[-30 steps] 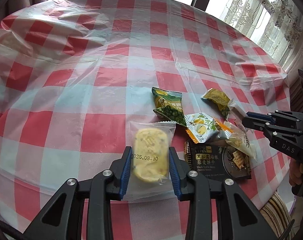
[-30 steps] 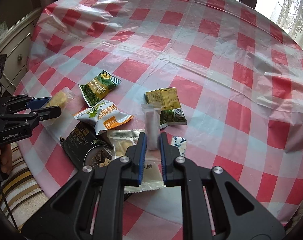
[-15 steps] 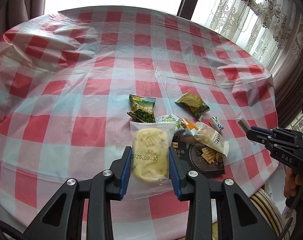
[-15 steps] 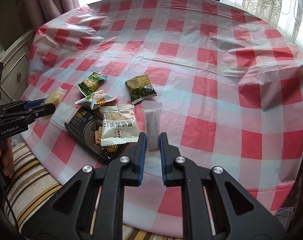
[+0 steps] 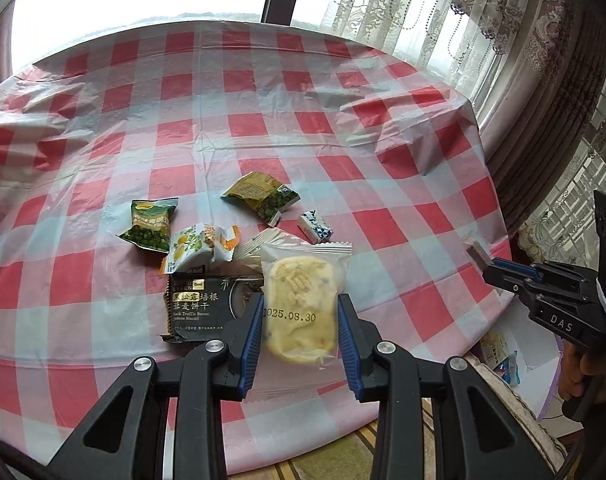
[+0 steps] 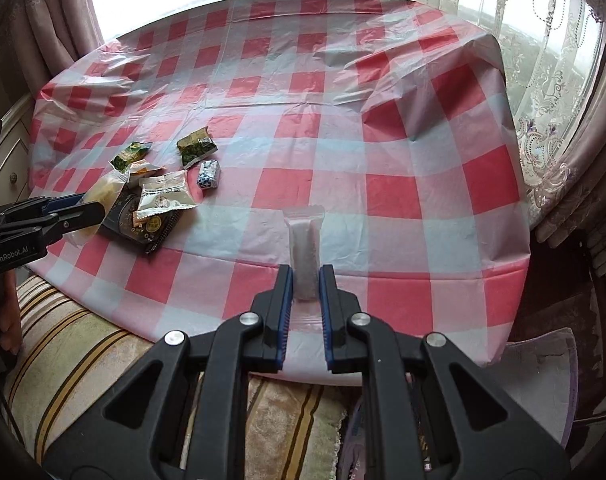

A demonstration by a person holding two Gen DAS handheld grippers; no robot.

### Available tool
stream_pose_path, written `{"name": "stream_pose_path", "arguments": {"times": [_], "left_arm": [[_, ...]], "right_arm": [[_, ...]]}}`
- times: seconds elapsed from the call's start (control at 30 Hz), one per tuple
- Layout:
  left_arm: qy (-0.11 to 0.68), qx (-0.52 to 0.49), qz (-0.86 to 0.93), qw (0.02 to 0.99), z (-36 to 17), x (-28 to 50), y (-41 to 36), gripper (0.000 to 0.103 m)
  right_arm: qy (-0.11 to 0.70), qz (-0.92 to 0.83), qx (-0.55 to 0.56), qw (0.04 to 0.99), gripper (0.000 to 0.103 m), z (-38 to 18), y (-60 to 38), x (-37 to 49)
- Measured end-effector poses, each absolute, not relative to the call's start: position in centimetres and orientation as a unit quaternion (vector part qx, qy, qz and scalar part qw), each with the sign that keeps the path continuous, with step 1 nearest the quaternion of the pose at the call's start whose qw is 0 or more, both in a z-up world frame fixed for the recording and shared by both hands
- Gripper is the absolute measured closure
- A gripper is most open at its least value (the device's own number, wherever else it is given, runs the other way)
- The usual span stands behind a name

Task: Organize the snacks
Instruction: 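Carry the cake bag and stick wrapper into the white box and release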

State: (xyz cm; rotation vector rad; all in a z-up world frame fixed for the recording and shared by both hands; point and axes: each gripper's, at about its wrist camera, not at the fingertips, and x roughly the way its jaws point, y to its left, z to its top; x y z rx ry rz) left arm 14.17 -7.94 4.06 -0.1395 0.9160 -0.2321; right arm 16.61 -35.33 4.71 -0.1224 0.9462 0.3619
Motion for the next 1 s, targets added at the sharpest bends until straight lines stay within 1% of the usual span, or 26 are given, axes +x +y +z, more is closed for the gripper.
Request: {"name": "stream_pose_path", "arguments": {"times": [0.37, 0.63, 1.0], "left_arm": [[0.449, -0.007, -0.203, 0.87, 4.5, 14.5, -18.0, 0.067], [0.465, 0.031, -0.277, 0.84, 4.2, 13.5, -25.8, 0.067], [0.501, 0.067, -0.366, 0.781, 3.0, 10.7, -34.1, 0.067]], "right_arm": [[0.463, 0.08, -0.007, 0.883, 0.087, 4.1, -45.5, 14.1], [0.465, 0.015, 0.032, 0.885, 0.087, 3.3, -51.8, 12.8], [0.462, -0.02, 0.063, 0.884, 0.087, 2.4, -56.6, 11.5]]}}
